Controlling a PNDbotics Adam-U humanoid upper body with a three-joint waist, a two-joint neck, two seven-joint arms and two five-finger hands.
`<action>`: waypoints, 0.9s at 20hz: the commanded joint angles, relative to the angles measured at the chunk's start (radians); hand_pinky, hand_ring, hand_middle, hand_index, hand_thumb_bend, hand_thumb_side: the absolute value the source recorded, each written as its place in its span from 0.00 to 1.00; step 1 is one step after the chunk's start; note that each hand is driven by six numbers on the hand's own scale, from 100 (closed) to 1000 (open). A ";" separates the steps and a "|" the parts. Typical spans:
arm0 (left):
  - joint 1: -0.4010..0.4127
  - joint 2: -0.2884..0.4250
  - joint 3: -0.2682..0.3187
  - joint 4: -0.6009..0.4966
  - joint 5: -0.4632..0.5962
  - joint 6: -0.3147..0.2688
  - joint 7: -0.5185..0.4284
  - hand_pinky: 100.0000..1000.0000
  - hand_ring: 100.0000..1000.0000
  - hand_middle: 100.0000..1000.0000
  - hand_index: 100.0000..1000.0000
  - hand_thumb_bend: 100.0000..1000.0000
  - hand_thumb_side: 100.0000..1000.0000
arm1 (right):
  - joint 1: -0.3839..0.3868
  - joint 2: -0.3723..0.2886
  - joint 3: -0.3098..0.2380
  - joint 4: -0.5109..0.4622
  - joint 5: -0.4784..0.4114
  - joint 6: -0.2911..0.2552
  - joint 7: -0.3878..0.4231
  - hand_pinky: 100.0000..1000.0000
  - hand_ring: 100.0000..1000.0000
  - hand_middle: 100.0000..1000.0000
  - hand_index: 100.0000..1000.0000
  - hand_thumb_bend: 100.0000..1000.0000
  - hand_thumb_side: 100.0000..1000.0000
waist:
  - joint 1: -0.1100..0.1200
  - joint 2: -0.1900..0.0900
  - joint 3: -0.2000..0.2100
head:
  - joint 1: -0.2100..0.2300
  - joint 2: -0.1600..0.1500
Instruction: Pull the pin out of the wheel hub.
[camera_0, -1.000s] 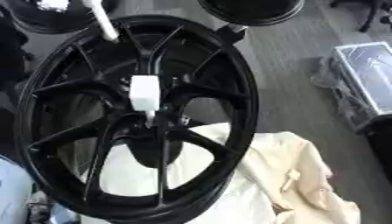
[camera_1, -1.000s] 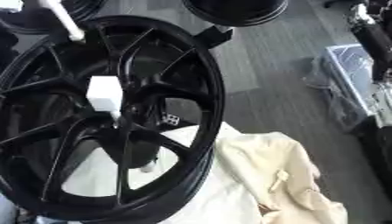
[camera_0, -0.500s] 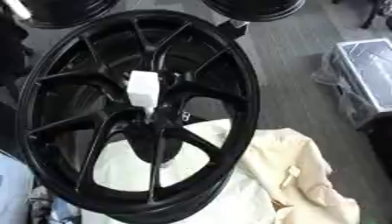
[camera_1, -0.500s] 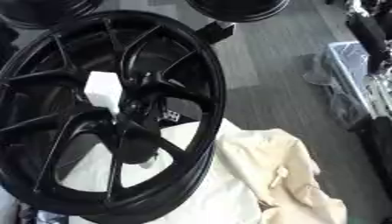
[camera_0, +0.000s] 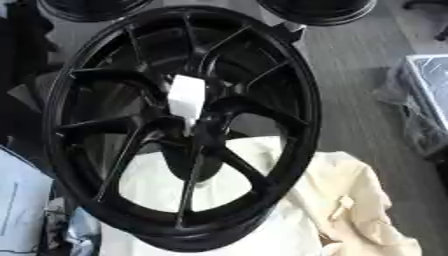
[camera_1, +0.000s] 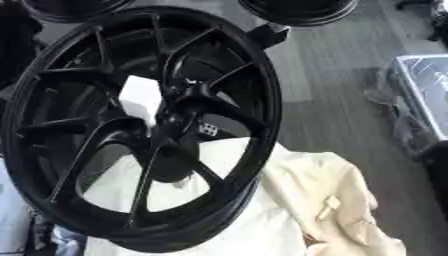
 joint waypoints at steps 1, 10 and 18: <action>0.049 0.044 0.038 -0.027 0.031 -0.010 0.048 0.74 0.72 0.66 0.59 0.00 0.06 | -0.015 -0.042 -0.014 -0.018 -0.005 -0.002 -0.005 0.89 0.70 0.62 0.81 0.01 0.34 | 0.000 -0.014 -0.002 | 0.005 0.001; 0.279 0.017 0.113 -0.096 0.072 -0.021 0.129 0.85 0.85 0.82 0.89 0.49 0.60 | -0.022 -0.037 -0.009 -0.018 -0.007 0.000 -0.003 0.89 0.70 0.62 0.81 0.00 0.35 | -0.001 -0.015 -0.021 | 0.025 -0.004; 0.296 0.011 0.121 -0.102 0.087 -0.017 0.157 0.83 0.83 0.80 0.86 0.39 0.59 | -0.023 -0.037 -0.009 -0.018 -0.008 0.000 -0.003 0.89 0.70 0.62 0.81 0.00 0.35 | -0.002 -0.016 -0.021 | 0.022 -0.006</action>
